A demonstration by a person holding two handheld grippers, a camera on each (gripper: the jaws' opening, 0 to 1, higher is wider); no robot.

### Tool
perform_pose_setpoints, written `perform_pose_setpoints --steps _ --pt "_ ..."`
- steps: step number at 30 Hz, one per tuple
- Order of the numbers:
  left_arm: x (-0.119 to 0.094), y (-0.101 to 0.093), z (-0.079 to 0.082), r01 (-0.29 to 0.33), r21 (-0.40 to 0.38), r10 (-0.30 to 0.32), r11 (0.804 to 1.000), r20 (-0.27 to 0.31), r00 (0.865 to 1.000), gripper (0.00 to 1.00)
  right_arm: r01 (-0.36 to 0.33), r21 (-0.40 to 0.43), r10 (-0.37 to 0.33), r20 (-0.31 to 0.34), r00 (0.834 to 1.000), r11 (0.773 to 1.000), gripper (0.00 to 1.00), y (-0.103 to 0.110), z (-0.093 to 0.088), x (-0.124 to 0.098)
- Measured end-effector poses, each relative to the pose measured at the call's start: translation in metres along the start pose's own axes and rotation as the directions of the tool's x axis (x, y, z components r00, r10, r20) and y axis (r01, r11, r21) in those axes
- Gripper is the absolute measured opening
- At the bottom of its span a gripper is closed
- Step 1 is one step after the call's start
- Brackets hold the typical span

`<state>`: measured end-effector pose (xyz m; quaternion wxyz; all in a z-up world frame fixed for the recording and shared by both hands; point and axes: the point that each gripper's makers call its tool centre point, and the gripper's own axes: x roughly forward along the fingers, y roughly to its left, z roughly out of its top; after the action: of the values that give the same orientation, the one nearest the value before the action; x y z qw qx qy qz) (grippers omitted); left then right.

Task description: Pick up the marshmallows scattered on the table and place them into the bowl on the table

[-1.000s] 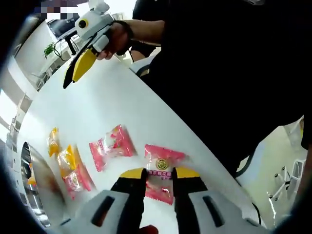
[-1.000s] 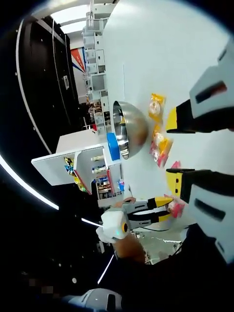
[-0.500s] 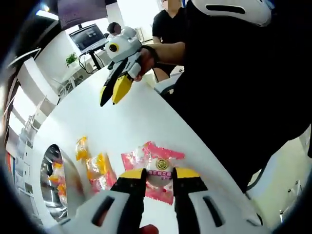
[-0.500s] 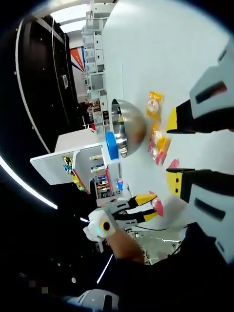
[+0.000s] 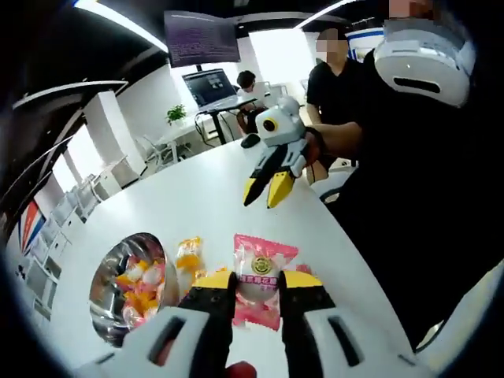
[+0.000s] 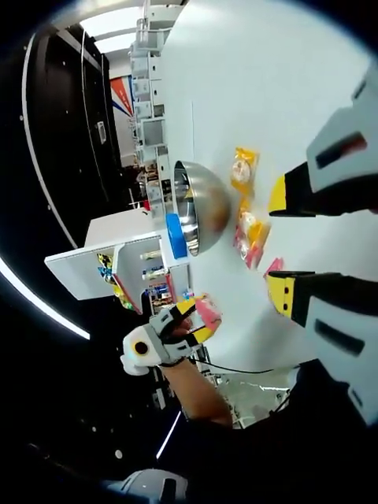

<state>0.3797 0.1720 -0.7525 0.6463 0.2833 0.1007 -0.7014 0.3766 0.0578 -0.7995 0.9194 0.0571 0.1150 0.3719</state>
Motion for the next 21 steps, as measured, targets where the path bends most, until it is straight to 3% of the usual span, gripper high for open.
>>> perform_pose_setpoints --steps 3,6,10,16,21 --pt "-0.004 0.015 0.006 -0.054 -0.046 0.057 0.997 0.046 0.997 0.23 0.000 0.002 0.000 -0.003 1.000 1.000 0.27 0.000 -0.001 0.000" --pt "-0.009 0.033 0.015 -0.114 -0.103 0.125 0.988 0.109 0.986 0.23 -0.003 0.004 0.003 -0.005 1.000 1.000 0.27 0.001 -0.002 0.001" --pt "-0.020 0.056 0.028 -0.181 -0.179 0.214 0.967 0.189 0.958 0.22 -0.005 0.006 0.005 -0.007 1.000 1.000 0.27 0.002 -0.003 0.001" --pt "-0.030 0.078 0.035 -0.245 -0.243 0.302 0.939 0.236 0.924 0.22 -0.006 0.009 0.007 -0.010 1.000 1.000 0.27 0.003 -0.005 0.001" --pt "-0.031 0.088 0.033 -0.276 -0.270 0.341 0.922 0.235 0.910 0.22 -0.008 0.014 0.008 -0.015 1.000 1.000 0.27 0.004 -0.008 0.002"
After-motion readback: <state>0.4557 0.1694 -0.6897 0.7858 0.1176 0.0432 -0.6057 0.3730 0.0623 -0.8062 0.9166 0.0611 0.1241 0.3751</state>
